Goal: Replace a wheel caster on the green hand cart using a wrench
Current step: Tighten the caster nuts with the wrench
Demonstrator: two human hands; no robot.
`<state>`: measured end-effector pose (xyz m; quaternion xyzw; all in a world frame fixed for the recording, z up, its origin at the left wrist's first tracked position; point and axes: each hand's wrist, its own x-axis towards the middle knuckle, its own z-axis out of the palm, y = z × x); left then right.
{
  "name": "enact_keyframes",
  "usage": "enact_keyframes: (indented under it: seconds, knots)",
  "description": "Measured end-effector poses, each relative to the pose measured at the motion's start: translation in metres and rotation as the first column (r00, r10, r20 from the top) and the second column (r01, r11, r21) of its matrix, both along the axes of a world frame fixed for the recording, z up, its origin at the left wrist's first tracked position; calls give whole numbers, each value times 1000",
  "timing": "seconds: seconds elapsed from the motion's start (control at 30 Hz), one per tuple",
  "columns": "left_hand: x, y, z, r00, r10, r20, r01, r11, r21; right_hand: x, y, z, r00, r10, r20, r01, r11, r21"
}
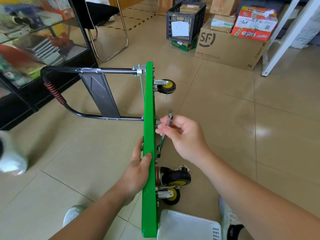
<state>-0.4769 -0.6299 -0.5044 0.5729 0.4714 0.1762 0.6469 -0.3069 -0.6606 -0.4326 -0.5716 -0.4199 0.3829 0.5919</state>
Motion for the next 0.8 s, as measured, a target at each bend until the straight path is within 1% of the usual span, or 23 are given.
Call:
enact_keyframes:
  seconds: [0.13,0.27,0.37,0.47,0.6,0.7,0.8]
  knots:
    - [0,-1,2,1000,-3,24,3,1000,5,-15,-42,-12,987,-28,158,7,991,134]
    - [1,-2,1,999,3,50,-5,1000,25,-27,-60,-34,954,-116,275,36,960,279]
    - [2,-2,0,997,9,75,-12,999,38,-32,-62,-46,937,-157,313,43,939,341]
    - [4,-1,-1,996,12,91,-14,1000,24,-34,-60,-47,926,-152,346,17,931,364]
    - [3,-1,0,996,-10,90,6,999,46,-33,-59,-45,917,-84,390,-50,946,321]
    - [3,-1,-1,996,-11,85,6,999,53,-32,-60,-46,923,-78,376,-46,949,311]
    - [2,-1,-2,996,5,84,-10,998,55,-36,-69,-52,900,-43,433,-118,933,340]
